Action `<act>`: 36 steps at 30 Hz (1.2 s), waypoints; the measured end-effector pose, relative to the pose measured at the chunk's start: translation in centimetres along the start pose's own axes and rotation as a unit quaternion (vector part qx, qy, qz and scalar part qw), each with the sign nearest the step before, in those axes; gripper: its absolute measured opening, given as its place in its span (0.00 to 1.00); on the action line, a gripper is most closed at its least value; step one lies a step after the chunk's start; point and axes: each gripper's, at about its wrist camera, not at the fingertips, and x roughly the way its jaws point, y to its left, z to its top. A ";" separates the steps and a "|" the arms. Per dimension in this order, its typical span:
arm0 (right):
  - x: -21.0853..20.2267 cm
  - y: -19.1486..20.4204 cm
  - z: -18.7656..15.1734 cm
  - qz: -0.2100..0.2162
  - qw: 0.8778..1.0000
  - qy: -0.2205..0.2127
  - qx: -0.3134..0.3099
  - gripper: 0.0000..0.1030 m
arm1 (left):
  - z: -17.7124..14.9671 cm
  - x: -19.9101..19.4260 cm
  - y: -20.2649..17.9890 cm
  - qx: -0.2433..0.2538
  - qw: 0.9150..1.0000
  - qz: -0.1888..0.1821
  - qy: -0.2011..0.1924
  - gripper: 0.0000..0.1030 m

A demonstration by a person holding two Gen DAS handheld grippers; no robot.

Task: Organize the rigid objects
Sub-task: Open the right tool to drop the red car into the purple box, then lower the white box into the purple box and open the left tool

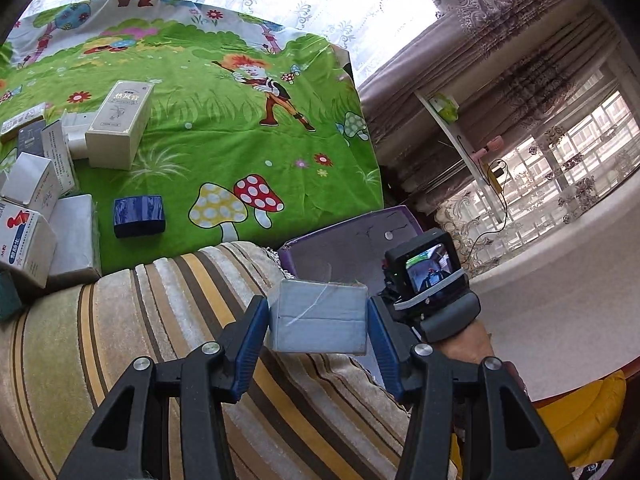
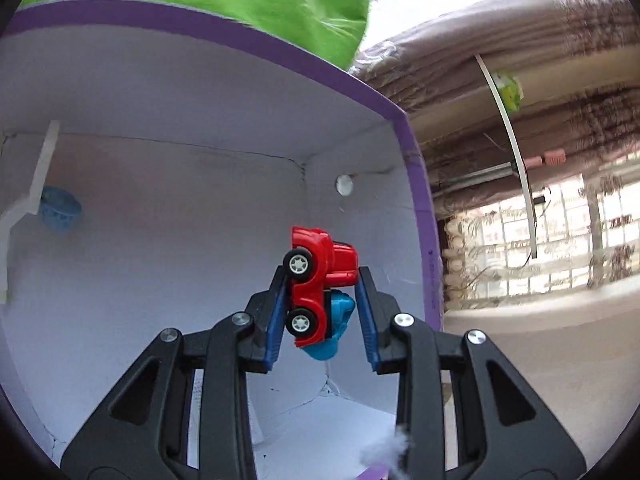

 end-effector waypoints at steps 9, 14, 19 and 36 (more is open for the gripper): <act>-2.7 -6.7 -3.5 0.227 0.960 -0.057 0.155 0.83 | 0.2 0.4 -0.2 0.005 1.000 -0.005 0.005 0.50; -3.3 -10.7 -7.3 0.229 0.949 -0.056 0.211 0.83 | 0.1 1.0 -1.4 0.022 1.000 -0.015 0.013 0.50; -4.4 -11.6 -9.9 0.243 0.931 -0.063 0.264 0.83 | 0.0 2.2 -3.2 0.043 0.999 -0.018 0.027 0.50; -3.8 -12.2 -13.2 0.276 0.902 -0.066 0.326 0.83 | -1.8 7.4 -9.0 0.092 0.990 -0.042 0.103 0.52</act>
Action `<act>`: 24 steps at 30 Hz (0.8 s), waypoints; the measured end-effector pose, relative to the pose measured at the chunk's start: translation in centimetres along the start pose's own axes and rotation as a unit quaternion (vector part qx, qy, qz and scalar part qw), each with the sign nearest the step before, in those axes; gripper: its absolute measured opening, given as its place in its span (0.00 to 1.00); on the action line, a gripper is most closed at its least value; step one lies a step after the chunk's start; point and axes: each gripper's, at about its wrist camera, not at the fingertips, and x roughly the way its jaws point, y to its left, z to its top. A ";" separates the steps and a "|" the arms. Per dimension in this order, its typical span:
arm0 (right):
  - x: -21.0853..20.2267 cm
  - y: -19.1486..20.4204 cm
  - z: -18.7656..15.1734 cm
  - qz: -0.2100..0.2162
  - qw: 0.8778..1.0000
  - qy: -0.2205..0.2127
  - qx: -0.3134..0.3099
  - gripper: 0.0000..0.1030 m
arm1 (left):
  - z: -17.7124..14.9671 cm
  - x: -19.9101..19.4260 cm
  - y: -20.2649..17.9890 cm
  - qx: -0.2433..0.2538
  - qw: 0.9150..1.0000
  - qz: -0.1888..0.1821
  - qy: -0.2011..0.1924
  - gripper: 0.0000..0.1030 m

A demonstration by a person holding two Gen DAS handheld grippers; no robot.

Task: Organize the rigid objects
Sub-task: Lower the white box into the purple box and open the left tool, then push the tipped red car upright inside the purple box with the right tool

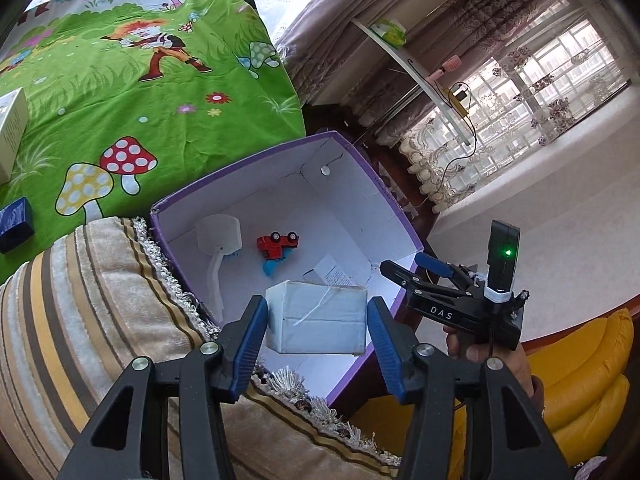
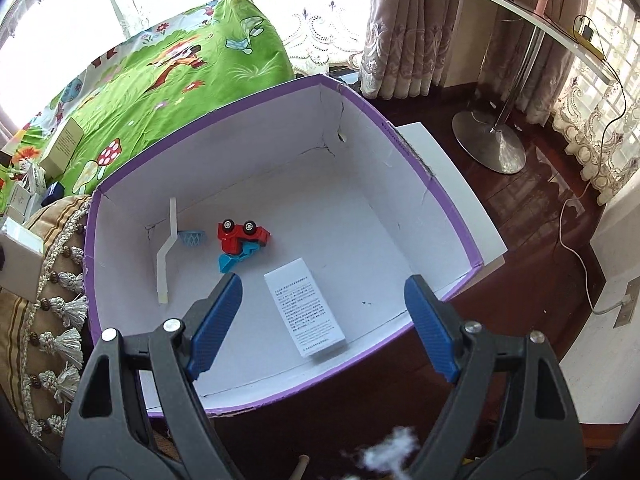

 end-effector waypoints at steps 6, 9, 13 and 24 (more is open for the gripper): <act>0.0 -0.1 0.0 0.014 1.000 0.000 0.003 0.83 | -0.1 0.4 -0.2 0.002 1.000 -0.004 0.008 0.58; 0.3 0.3 0.4 0.023 1.000 0.002 -0.001 0.83 | -0.1 0.0 0.3 -0.007 1.000 -0.004 0.002 0.58; 2.0 2.1 1.8 0.035 0.998 0.031 -0.029 0.83 | -0.3 -1.4 1.4 -0.014 1.000 0.004 -0.017 0.58; 11.4 7.1 5.5 0.050 0.986 0.132 -0.089 0.83 | -0.6 -4.9 6.0 -0.065 0.996 0.015 -0.061 0.58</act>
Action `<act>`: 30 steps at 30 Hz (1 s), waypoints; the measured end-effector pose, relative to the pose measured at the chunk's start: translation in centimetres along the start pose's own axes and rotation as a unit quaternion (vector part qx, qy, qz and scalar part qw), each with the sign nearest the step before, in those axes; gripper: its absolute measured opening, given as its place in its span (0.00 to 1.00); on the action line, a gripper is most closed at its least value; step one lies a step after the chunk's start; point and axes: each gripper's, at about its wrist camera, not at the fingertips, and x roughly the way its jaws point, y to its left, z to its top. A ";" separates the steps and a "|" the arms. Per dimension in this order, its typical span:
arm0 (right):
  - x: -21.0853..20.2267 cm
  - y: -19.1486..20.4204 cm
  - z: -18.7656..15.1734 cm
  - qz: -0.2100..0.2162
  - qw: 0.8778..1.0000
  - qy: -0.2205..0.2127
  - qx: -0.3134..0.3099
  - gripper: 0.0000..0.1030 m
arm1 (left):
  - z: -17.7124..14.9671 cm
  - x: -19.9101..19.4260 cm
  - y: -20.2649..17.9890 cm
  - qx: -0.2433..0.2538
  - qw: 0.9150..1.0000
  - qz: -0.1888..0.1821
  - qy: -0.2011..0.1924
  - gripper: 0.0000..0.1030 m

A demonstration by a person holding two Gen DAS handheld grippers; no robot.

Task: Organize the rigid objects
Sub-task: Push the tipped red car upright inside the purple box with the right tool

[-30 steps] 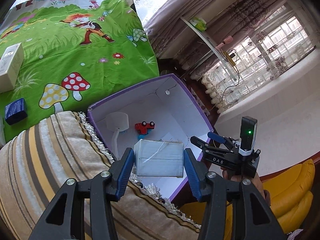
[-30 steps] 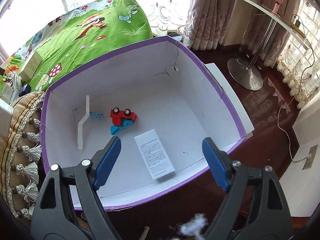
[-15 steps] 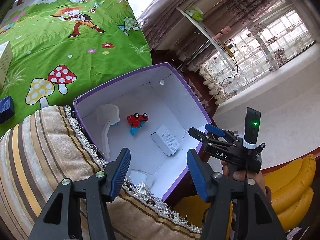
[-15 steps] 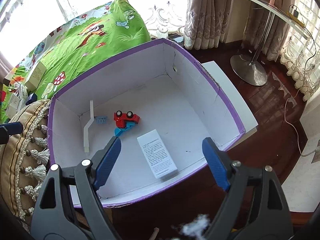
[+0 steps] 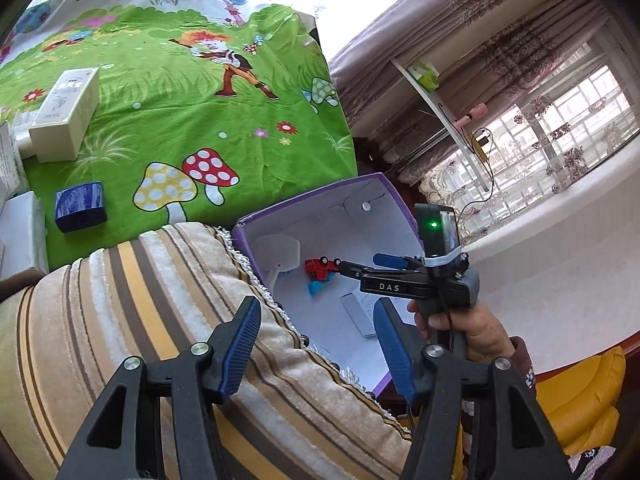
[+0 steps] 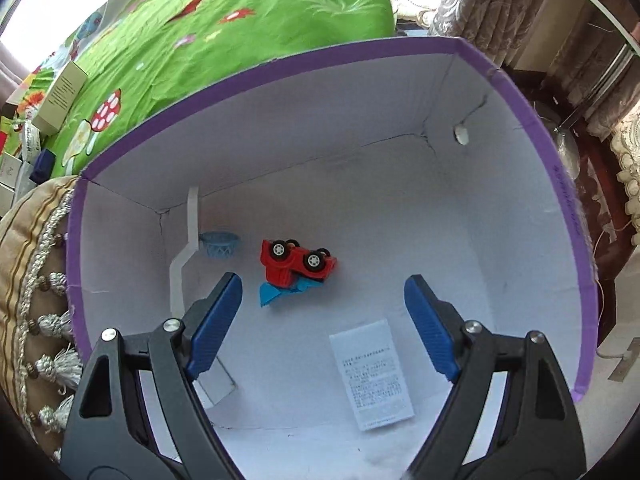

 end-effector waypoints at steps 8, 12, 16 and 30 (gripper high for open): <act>3.0 -0.9 0.6 -0.017 0.999 0.033 0.018 0.83 | 0.2 0.1 0.9 -0.012 1.000 -0.010 0.000 0.58; 3.6 -1.5 1.1 -0.009 0.999 0.036 0.030 0.83 | 0.1 0.2 1.0 -0.014 1.000 -0.012 0.001 0.58; 3.7 -2.1 1.9 -0.012 0.999 0.026 0.036 0.86 | 0.1 0.2 1.2 -0.016 1.000 -0.013 0.001 0.58; 1.8 -4.3 3.3 -0.077 0.994 -0.020 0.074 0.86 | 0.5 -0.3 1.9 -0.022 1.000 -0.012 -0.008 0.58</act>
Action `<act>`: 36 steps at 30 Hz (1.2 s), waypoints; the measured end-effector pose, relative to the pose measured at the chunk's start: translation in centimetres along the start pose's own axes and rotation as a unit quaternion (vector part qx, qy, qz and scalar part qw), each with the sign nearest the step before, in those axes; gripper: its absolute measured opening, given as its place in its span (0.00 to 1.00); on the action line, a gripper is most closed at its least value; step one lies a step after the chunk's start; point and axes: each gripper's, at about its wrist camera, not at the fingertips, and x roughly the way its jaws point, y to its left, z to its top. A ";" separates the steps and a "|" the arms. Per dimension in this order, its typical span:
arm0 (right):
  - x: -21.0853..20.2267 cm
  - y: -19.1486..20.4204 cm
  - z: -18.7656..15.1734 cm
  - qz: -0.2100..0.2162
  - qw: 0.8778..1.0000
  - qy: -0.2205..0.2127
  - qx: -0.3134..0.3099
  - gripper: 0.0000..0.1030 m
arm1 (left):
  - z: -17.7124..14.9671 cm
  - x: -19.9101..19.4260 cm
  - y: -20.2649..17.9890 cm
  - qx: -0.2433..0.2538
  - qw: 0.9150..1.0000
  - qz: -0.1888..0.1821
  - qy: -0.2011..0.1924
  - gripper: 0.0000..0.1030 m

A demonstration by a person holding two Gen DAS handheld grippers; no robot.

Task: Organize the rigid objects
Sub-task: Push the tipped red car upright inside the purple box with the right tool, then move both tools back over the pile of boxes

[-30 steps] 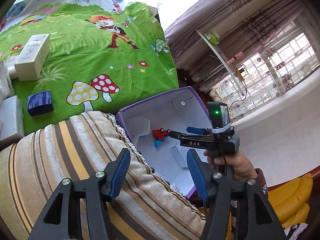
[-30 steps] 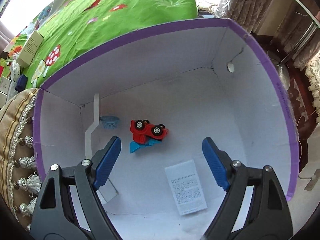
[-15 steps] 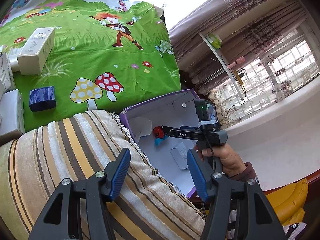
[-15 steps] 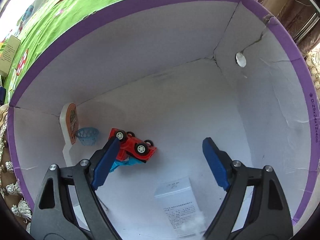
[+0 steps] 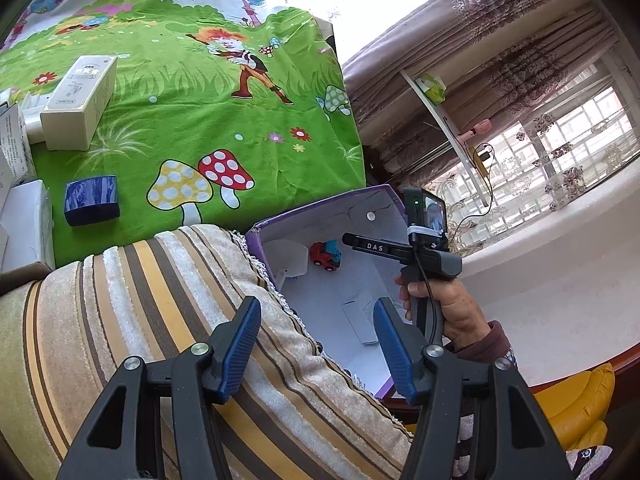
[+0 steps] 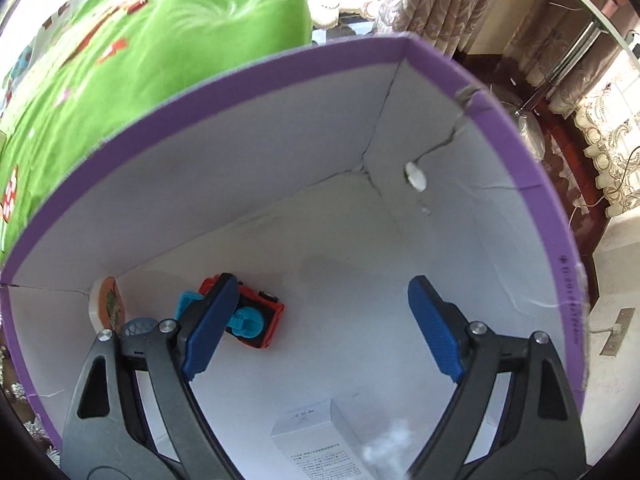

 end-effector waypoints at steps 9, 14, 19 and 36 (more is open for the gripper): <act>-6.7 2.5 0.0 0.027 0.998 -0.062 -0.009 0.86 | 1.3 -3.0 1.7 -0.004 0.999 0.019 -0.044 0.58; -9.7 5.9 0.4 0.047 0.994 -0.087 -0.040 0.86 | 1.8 -6.5 4.4 -0.026 0.995 0.039 -0.084 0.58; -12.1 9.4 1.2 0.081 0.989 -0.107 -0.070 0.86 | 1.9 -10.6 7.6 -0.040 0.988 0.076 -0.132 0.58; -15.8 25.7 2.0 0.188 0.961 -0.125 -0.158 0.86 | 4.6 -11.8 13.4 0.029 0.965 0.227 -0.125 0.61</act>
